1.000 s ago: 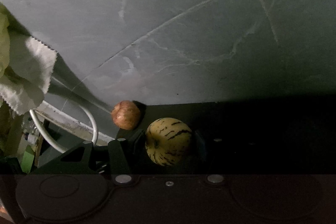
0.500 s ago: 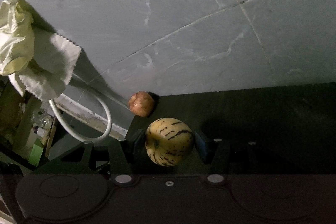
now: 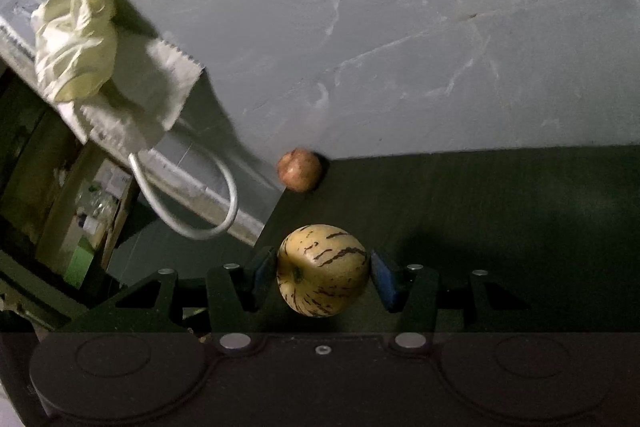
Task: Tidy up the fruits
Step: 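Close left tool on the green grape while right tool grasps the pepino, then carry grape in left tool over the tray while right tool carries pepino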
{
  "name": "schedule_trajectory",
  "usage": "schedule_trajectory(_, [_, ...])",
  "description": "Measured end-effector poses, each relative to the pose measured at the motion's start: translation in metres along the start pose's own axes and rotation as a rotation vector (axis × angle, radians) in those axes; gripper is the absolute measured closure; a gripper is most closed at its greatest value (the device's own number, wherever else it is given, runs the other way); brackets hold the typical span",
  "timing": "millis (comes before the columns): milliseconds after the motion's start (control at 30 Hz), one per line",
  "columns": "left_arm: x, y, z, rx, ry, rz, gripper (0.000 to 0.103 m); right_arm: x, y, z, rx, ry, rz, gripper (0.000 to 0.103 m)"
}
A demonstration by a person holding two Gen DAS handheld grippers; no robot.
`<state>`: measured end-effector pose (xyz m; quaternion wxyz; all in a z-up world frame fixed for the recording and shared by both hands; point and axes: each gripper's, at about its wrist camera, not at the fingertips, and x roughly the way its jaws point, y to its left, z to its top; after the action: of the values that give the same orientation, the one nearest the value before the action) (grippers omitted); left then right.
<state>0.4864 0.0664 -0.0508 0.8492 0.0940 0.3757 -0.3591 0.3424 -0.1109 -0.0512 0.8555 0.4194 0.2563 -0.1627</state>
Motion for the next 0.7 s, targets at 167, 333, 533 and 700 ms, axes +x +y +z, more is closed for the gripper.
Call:
schedule_trajectory(167, [-0.027, 0.006, -0.020, -0.060, -0.027, 0.024, 0.076, -0.018, 0.004, -0.019, -0.042, 0.037, 0.031, 0.050])
schedule_trajectory(333, [-0.057, 0.009, -0.044, -0.120, -0.045, 0.075, 0.076, -0.037, 0.004, -0.036, -0.071, 0.079, 0.067, 0.050])
schedule_trajectory(533, [-0.095, 0.004, -0.072, -0.197, -0.057, 0.146, 0.076, -0.064, 0.003, -0.051, -0.141, 0.128, 0.105, 0.050])
schedule_trajectory(700, [-0.125, -0.009, -0.103, -0.292, -0.064, 0.195, 0.076, -0.083, 0.000, -0.062, -0.206, 0.164, 0.141, 0.050])
